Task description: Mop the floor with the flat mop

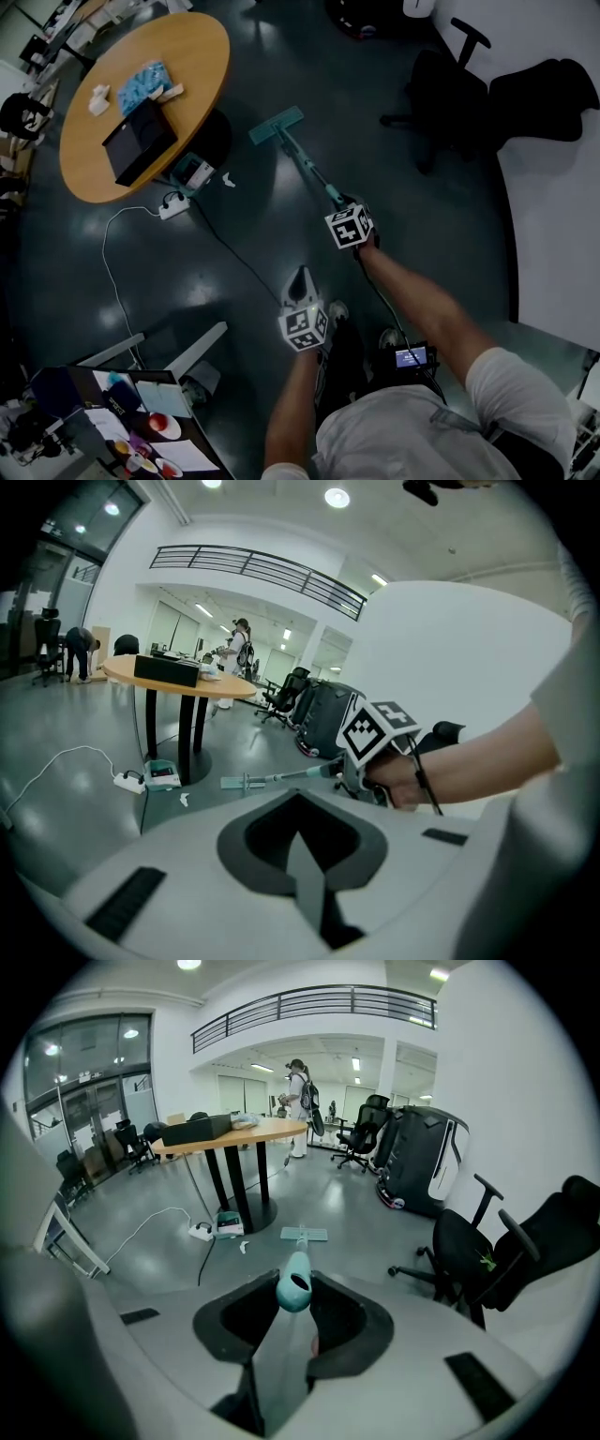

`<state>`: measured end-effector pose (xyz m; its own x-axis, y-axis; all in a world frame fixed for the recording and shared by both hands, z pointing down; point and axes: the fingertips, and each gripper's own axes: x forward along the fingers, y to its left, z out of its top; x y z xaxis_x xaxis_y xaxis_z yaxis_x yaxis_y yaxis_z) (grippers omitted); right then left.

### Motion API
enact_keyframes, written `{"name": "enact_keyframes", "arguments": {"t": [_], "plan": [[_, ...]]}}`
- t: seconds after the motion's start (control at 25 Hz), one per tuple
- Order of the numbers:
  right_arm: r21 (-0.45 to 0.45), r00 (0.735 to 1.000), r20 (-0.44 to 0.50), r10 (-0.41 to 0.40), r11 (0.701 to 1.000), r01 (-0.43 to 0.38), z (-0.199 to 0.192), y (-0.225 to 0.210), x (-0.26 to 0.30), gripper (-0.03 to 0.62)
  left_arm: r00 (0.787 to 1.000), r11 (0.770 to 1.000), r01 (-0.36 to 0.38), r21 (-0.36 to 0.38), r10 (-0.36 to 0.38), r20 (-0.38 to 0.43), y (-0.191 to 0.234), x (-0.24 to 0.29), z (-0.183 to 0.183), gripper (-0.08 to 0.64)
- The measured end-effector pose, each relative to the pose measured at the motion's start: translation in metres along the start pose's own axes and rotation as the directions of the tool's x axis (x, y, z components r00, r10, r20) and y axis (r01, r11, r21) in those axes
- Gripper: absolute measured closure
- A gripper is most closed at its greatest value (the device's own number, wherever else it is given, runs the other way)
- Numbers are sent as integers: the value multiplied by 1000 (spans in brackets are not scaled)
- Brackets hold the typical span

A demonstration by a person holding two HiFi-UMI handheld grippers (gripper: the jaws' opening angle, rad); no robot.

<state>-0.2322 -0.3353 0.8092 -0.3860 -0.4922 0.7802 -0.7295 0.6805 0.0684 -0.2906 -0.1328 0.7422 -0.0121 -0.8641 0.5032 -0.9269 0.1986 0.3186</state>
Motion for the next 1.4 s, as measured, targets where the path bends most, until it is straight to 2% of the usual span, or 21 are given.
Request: {"name": "enact_keyframes", "arguments": {"t": [0.24, 0.48, 0.72, 1.08, 1.24, 1.4], "plan": [[-2, 1000, 3, -4, 1000, 4, 2, -3, 8, 483, 1000, 1000, -14, 3, 14, 7, 7, -8, -6, 558], [-7, 1000, 5, 20, 1000, -20, -27, 1, -33, 483, 1000, 1000, -16, 13, 16, 6, -10, -20, -16, 558], [-5, 999, -2, 52, 999, -52, -95, 2, -127, 483, 1000, 1000, -1, 24, 0, 21, -54, -48, -27, 558], [-10, 995, 21, 97, 995, -97, -214, 0, -306, 483, 999, 1000, 13, 28, -14, 43, -123, -111, -58, 558], [-30, 993, 22, 114, 993, -114, -251, 3, -366, 483, 998, 999, 19, 35, -21, 58, -148, -136, -66, 558], [-30, 992, 33, 120, 992, -119, -271, 2, -406, 483, 998, 999, 19, 32, -21, 67, -167, -156, -76, 558]]}}
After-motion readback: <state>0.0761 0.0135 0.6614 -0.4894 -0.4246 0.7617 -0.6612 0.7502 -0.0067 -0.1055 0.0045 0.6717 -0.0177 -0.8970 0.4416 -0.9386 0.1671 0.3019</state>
